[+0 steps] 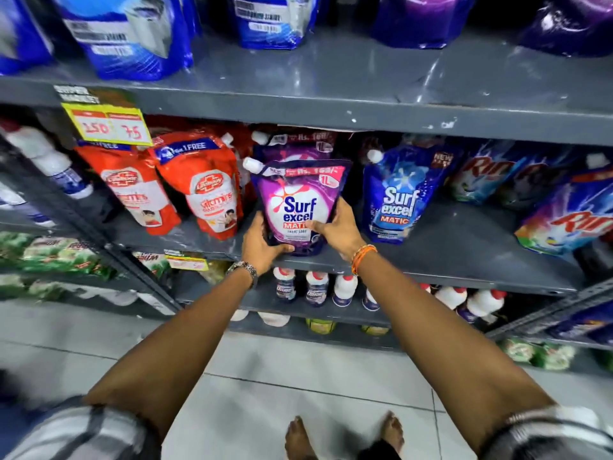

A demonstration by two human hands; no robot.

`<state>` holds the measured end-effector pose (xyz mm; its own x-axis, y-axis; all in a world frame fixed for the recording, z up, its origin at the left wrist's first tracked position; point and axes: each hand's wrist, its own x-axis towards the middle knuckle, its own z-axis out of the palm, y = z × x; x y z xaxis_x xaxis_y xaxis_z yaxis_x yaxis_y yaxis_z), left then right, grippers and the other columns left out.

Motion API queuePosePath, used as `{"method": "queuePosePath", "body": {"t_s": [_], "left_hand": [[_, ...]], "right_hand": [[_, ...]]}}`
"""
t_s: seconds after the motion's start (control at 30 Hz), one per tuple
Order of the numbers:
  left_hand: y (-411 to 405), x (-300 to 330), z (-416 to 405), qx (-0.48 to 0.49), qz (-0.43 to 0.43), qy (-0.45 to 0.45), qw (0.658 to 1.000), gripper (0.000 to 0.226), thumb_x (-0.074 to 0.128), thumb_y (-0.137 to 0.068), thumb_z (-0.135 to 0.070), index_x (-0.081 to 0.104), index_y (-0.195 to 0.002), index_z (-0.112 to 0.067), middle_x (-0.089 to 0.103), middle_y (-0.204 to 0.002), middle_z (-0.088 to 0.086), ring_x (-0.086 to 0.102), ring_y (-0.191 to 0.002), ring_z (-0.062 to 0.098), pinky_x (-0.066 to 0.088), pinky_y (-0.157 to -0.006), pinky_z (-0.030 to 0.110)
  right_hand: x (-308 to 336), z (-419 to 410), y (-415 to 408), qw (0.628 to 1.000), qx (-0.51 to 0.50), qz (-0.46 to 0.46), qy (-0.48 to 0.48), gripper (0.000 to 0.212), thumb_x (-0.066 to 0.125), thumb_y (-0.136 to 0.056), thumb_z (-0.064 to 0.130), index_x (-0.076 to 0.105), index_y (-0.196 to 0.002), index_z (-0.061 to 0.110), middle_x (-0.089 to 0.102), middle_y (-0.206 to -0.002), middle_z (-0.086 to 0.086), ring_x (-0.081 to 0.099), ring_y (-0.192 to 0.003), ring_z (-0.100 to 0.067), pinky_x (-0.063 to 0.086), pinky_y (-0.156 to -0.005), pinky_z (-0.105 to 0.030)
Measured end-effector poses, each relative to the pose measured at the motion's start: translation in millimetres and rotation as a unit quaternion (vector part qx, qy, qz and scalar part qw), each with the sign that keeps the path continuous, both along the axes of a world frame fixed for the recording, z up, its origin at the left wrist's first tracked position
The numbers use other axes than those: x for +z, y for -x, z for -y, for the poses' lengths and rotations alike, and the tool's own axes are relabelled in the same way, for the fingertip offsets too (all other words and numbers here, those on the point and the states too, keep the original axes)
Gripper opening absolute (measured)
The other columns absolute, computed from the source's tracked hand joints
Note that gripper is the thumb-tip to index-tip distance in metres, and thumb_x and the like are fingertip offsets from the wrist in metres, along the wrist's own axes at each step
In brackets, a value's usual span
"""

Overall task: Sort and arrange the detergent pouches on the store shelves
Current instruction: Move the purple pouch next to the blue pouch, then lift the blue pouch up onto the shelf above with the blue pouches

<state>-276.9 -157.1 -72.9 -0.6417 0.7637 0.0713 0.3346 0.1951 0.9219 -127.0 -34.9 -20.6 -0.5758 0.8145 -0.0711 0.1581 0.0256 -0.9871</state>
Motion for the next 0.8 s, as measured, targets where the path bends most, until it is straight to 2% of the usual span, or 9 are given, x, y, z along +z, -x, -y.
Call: {"method": "queuePosePath", "body": {"t_s": [0.2,0.3,0.4,0.47,0.53,0.6,0.63,0.7,0.8], "left_hand": [[3.5,-7.0,-2.5,0.002,0.013,0.003,1.000,0.098,0.092,-0.052,-0.038,0.043,-0.134,-0.015,0.063,-0.134,0.007,0.062,-0.124,0.025,0.053,-0.102,0.051],[-0.7,-1.1,-2.1,0.014,0.003,0.014,1.000,0.103,0.095,-0.055,-0.020,0.038,-0.141,-0.014,0.059,-0.134,-0.002,0.058,-0.125,0.019,0.051,-0.106,0.044],[-17.7,6.4,5.9,0.073,0.023,0.008,0.997,0.109,0.093,-0.056,-0.001,0.034,-0.147,-0.011,0.054,-0.137,-0.001,0.053,-0.124,0.014,0.045,-0.103,0.029],[-42.2,12.0,17.3,0.161,0.015,0.014,0.987,0.096,0.094,-0.056,-0.003,0.044,-0.139,-0.013,0.059,-0.131,0.007,0.057,-0.114,0.018,0.050,-0.099,0.029],[-70.5,11.6,24.6,0.188,-0.006,-0.006,0.982,0.076,0.091,-0.058,-0.001,0.052,-0.122,-0.017,0.064,-0.112,0.007,0.062,-0.100,0.024,0.056,-0.089,0.028],[-97.1,9.6,23.4,0.136,-0.023,-0.020,0.990,0.065,0.089,-0.059,0.003,0.055,-0.109,-0.021,0.064,-0.097,0.004,0.064,-0.090,0.027,0.056,-0.078,0.021],[-108.8,7.7,17.5,0.100,-0.030,-0.015,0.994,0.062,0.088,-0.059,0.003,0.055,-0.106,-0.021,0.065,-0.095,0.002,0.065,-0.088,0.025,0.057,-0.077,0.023],[-127.6,7.8,-3.6,0.024,-0.032,0.007,0.999,0.066,0.091,-0.058,-0.001,0.056,-0.109,-0.023,0.066,-0.102,0.001,0.064,-0.092,0.018,0.057,-0.084,0.027],[-143.3,9.0,-52.8,-0.063,0.004,0.067,0.996,0.097,0.097,-0.051,-0.011,0.046,-0.134,-0.014,0.059,-0.130,0.008,0.059,-0.117,0.022,0.051,-0.101,0.031]], "right_hand": [[4.5,-1.3,5.7,1.000,0.017,0.021,-0.009,0.067,0.084,-0.073,-0.002,0.053,-0.131,0.013,0.071,-0.124,-0.008,0.067,-0.118,-0.026,0.056,-0.098,-0.053],[10.7,-0.9,-1.4,0.999,0.024,0.031,-0.006,0.071,0.086,-0.072,0.003,0.050,-0.133,0.015,0.070,-0.122,-0.003,0.066,-0.118,-0.023,0.056,-0.099,-0.050],[17.6,1.7,-30.8,0.999,0.031,0.018,0.018,0.068,0.082,-0.078,0.002,0.047,-0.136,0.012,0.057,-0.127,0.001,0.060,-0.115,-0.021,0.058,-0.091,-0.035],[15.3,-0.6,-62.0,1.000,-0.014,-0.013,0.016,0.057,0.079,-0.080,-0.002,0.054,-0.130,0.011,0.059,-0.128,-0.001,0.063,-0.108,-0.018,0.057,-0.081,-0.022],[8.7,-10.7,-99.6,0.992,-0.113,-0.063,0.005,0.040,0.075,-0.079,-0.010,0.063,-0.114,0.005,0.068,-0.111,-0.005,0.070,-0.089,-0.007,0.056,-0.072,-0.015],[1.2,-28.4,-133.3,0.973,-0.206,-0.106,-0.004,0.033,0.071,-0.078,-0.018,0.066,-0.100,0.005,0.069,-0.093,-0.003,0.067,-0.072,0.002,0.055,-0.067,-0.014],[-2.3,-40.2,-147.6,0.965,-0.237,-0.116,0.000,0.035,0.071,-0.077,-0.019,0.066,-0.096,0.010,0.069,-0.091,-0.002,0.065,-0.071,0.000,0.055,-0.068,-0.017],[-2.8,-63.8,-166.4,0.957,-0.257,-0.131,0.015,0.044,0.073,-0.077,-0.016,0.064,-0.096,0.022,0.065,-0.099,-0.003,0.060,-0.083,-0.011,0.056,-0.077,-0.027],[2.1,-99.0,-172.3,0.976,-0.182,-0.119,0.032,0.056,0.076,-0.077,-0.012,0.054,-0.113,0.025,0.055,-0.123,-0.007,0.052,-0.107,-0.021,0.052,-0.095,-0.039]]}}
